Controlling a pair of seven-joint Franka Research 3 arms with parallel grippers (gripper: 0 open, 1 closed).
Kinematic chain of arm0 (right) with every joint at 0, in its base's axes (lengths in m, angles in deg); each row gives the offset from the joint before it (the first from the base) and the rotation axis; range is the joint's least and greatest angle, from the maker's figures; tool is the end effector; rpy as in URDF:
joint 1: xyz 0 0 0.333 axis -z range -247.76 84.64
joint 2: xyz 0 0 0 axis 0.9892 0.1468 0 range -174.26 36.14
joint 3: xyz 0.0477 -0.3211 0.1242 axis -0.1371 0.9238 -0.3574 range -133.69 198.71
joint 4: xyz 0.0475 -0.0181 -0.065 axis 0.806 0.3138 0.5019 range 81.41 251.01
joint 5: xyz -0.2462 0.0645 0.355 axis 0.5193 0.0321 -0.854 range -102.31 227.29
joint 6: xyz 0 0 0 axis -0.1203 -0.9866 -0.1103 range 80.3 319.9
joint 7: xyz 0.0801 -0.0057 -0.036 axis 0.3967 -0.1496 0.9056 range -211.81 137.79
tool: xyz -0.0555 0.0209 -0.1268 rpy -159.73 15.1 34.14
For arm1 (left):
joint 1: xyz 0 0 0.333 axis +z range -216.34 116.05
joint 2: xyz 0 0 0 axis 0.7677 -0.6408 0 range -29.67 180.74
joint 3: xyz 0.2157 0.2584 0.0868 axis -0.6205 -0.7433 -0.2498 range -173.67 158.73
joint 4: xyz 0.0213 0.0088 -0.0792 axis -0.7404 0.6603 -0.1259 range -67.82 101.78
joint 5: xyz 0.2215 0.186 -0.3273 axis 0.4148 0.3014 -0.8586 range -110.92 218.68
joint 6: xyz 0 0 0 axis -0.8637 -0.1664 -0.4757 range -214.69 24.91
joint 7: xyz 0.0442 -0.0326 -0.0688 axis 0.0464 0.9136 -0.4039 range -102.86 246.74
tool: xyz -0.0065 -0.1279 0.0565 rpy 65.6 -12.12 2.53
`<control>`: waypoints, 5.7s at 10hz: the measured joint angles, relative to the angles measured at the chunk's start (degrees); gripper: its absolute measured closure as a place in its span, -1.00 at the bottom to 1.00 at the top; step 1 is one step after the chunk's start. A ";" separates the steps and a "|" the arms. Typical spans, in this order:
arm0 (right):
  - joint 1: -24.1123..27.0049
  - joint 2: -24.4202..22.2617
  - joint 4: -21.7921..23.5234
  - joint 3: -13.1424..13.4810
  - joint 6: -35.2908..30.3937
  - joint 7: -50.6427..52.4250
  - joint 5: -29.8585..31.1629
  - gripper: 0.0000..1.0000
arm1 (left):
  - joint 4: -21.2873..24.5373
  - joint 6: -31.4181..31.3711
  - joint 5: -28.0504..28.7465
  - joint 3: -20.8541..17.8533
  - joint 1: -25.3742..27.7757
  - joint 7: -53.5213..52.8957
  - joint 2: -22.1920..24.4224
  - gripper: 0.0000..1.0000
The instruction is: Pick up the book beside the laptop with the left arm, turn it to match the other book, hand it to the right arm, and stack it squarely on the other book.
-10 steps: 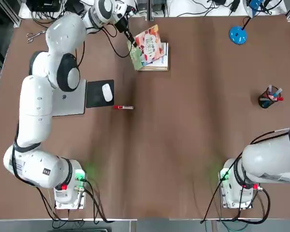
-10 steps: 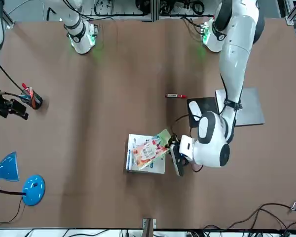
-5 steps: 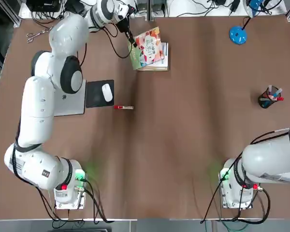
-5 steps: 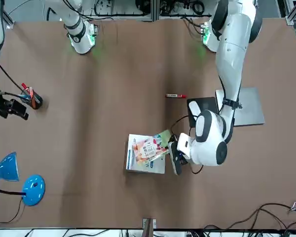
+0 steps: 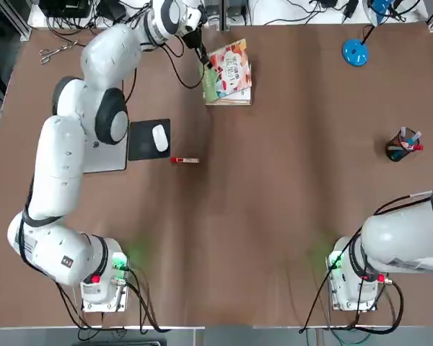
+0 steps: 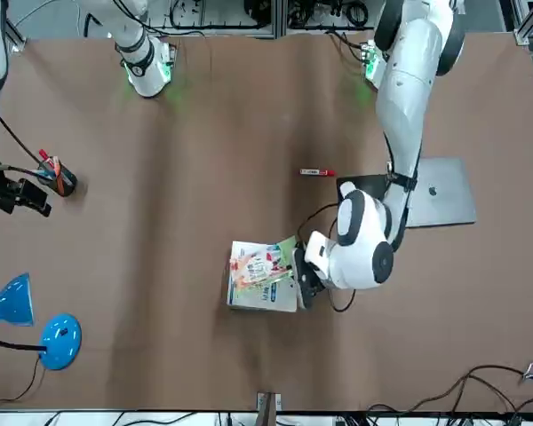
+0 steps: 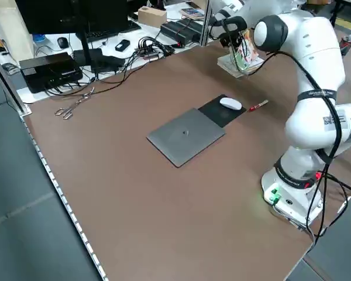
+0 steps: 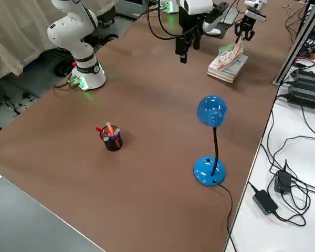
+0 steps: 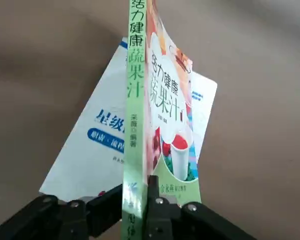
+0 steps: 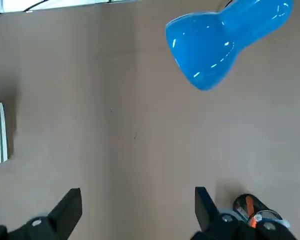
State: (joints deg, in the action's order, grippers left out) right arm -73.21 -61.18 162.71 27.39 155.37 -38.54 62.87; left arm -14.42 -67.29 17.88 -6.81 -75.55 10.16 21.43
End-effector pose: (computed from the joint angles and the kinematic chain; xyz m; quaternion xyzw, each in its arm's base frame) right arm 0.6616 -0.0417 0.5716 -0.9984 0.0417 -0.0387 0.0022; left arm 0.7501 -0.4179 0.2496 0.7786 -0.5597 0.1119 0.2608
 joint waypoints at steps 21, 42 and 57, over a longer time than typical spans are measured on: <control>-8.58 4.55 0.09 -0.85 5.73 -13.84 -0.32 0.26 | -1.43 30.95 21.52 -5.33 3.68 45.22 18.34 -1.00; -47.12 35.85 -0.43 0.12 50.94 -85.63 -2.59 0.96 | 27.28 28.20 35.81 5.23 24.46 66.65 50.38 -1.00; -47.79 44.45 -9.66 1.53 57.56 -95.14 -2.80 0.94 | 27.33 28.06 36.01 4.77 25.06 66.57 50.32 -1.00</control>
State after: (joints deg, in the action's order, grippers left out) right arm -121.00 -16.72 153.05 28.92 212.93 -133.67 60.07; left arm 12.92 -39.23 53.88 -2.03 -50.49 76.73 71.75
